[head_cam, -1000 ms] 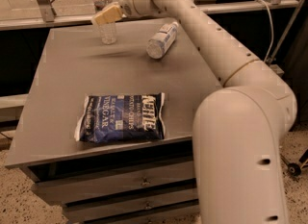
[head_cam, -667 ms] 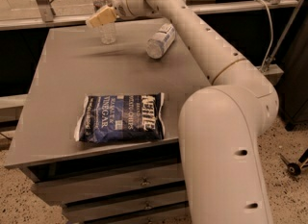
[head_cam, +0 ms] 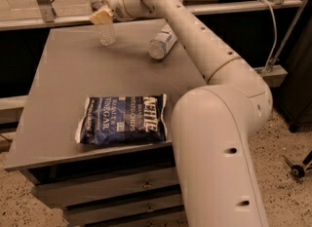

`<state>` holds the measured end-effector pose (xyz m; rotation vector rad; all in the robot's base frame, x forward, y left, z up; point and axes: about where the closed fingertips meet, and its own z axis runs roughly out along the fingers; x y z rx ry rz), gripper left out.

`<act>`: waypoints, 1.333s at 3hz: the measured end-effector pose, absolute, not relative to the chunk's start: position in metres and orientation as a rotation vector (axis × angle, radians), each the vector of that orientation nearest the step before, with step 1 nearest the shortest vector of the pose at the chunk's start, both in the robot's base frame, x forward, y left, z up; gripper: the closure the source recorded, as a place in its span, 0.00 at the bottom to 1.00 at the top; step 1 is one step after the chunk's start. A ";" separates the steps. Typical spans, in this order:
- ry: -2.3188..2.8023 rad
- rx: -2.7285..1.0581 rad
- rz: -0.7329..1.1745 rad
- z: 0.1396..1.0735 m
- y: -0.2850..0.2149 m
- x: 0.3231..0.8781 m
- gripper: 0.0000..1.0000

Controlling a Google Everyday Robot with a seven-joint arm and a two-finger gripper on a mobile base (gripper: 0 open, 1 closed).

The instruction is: Move water bottle near blue chip bag

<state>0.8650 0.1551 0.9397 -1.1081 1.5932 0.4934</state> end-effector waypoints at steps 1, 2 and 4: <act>1.599 -1.113 0.484 0.939 0.142 0.853 0.72; 1.543 -1.130 0.492 0.959 0.126 0.817 0.95; 1.484 -1.173 0.571 0.973 0.089 0.675 1.00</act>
Offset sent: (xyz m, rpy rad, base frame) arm -0.1379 -0.0411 0.0277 0.0200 -0.0762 0.1255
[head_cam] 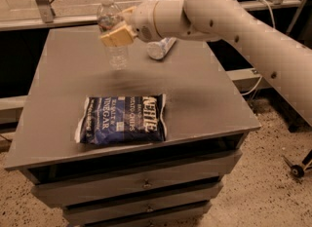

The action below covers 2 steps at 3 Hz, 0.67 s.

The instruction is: Move water bottle near blue chip bag

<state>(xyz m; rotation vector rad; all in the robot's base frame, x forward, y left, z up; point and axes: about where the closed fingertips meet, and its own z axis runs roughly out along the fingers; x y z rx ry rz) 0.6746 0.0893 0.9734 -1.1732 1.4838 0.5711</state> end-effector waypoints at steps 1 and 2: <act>1.514 -1.172 0.612 0.957 0.070 0.638 1.00; 1.529 -1.179 0.657 0.944 0.060 0.616 1.00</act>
Offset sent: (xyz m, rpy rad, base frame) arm -0.0823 -0.0453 -0.0456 0.0245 0.1290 0.0595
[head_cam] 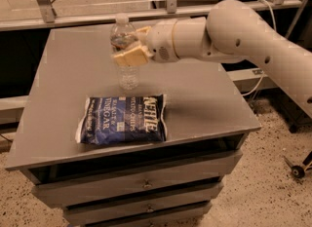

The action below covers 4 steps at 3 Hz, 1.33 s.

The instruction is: Move water bottle near blue chip bag

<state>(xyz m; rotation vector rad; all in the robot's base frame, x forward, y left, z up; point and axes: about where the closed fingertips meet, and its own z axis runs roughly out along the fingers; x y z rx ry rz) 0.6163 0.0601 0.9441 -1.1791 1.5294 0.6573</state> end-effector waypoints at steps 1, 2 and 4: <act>1.524 -1.203 0.715 0.933 0.065 0.604 0.85; 1.517 -1.229 0.768 0.921 0.074 0.596 0.54; 1.522 -1.256 0.793 0.912 0.079 0.591 0.08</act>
Offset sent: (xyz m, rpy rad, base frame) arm -0.0242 0.0158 -0.0324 0.0316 0.0735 0.1165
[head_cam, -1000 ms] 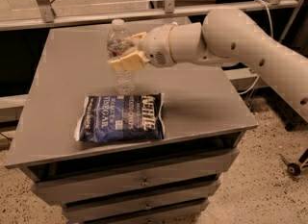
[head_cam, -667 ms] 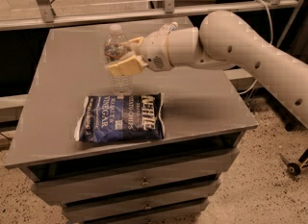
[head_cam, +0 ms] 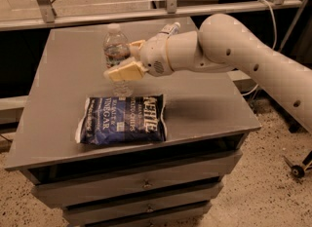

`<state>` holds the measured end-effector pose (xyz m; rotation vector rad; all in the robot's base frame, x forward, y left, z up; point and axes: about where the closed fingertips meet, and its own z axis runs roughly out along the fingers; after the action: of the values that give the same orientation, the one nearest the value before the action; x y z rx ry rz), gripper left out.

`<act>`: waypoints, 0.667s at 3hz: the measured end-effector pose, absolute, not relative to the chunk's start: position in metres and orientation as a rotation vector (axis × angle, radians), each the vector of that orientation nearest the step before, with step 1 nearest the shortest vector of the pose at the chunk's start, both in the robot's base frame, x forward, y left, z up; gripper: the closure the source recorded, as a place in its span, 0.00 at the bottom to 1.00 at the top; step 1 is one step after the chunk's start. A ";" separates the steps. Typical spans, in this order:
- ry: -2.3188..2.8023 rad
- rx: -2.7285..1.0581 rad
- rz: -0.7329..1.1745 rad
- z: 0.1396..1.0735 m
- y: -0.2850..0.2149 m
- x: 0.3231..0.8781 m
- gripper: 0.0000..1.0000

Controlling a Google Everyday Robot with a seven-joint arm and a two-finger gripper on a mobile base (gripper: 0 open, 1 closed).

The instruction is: Move water bottle near blue chip bag

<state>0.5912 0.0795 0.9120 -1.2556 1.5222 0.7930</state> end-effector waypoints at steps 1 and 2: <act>1.536 -1.263 0.786 0.908 0.076 0.590 0.00; 1.574 -1.257 0.726 0.904 0.050 0.589 0.00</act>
Offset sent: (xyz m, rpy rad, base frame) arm -0.0007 -0.0840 -0.0141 -0.1295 -0.0162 -0.1335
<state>0.5893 0.0503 0.9041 -1.2571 1.5742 0.7258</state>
